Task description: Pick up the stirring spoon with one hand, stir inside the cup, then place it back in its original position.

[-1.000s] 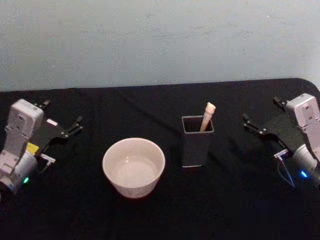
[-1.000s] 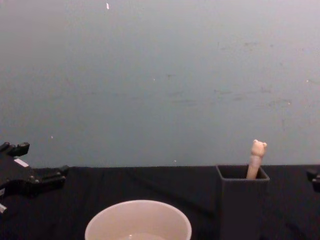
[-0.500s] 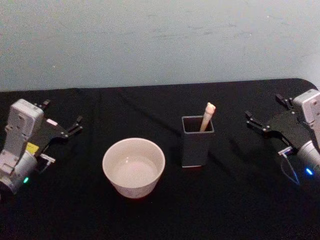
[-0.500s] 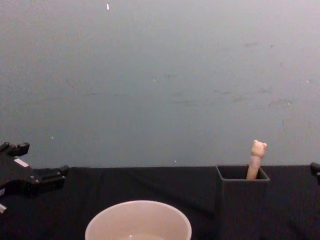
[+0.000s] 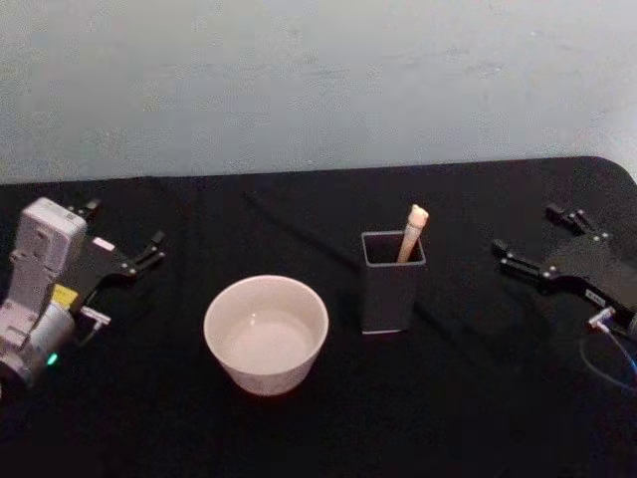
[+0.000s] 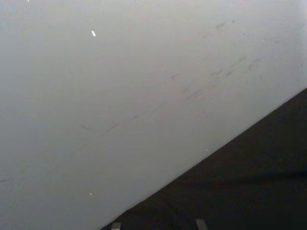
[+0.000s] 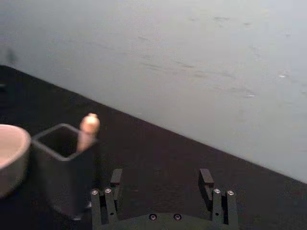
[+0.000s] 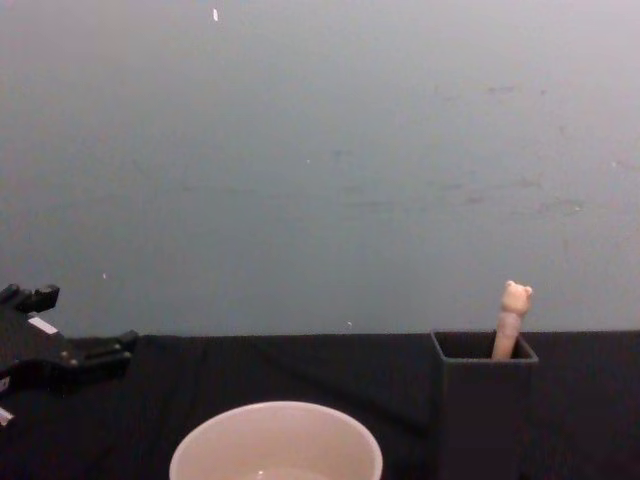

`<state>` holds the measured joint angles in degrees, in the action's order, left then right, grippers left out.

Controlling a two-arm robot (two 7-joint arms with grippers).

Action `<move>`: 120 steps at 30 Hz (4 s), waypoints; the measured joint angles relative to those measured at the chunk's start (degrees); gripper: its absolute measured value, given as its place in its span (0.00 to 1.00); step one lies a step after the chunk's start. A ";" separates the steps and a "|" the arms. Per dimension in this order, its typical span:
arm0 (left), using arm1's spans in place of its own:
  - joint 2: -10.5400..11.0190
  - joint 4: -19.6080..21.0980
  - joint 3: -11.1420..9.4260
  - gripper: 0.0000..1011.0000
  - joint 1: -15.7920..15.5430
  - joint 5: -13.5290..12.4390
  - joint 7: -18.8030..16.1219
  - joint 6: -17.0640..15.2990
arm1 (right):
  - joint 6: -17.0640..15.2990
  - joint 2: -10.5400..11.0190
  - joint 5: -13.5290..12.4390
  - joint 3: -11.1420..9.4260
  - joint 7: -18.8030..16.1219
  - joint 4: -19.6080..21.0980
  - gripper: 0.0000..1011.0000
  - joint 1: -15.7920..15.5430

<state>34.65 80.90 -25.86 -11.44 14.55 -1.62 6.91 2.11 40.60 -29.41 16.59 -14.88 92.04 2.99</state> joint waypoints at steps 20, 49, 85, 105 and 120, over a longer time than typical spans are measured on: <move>0.00 0.00 0.00 0.99 0.00 0.00 0.00 0.00 | -8.66 -5.44 -2.75 2.39 -7.74 0.08 0.99 4.69; 0.00 0.00 0.00 0.99 0.00 0.00 0.00 0.00 | -13.22 -12.37 -2.21 4.62 -8.17 -7.20 0.99 12.96; 0.00 0.00 0.00 0.99 0.00 0.00 0.00 0.00 | -13.23 -12.32 -2.27 4.58 -8.25 -7.12 0.54 12.96; 0.00 0.00 0.00 0.99 0.00 0.00 0.00 0.00 | -13.23 -12.33 -2.27 4.58 -8.25 -7.12 0.21 12.95; 0.00 0.00 0.00 0.99 0.00 0.00 0.00 0.00 | -12.93 -12.14 -2.24 4.60 -8.74 -6.99 0.21 12.89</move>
<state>34.65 80.90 -25.86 -11.43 14.55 -1.62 6.91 -10.82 28.46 -31.64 21.18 -23.62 85.06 15.88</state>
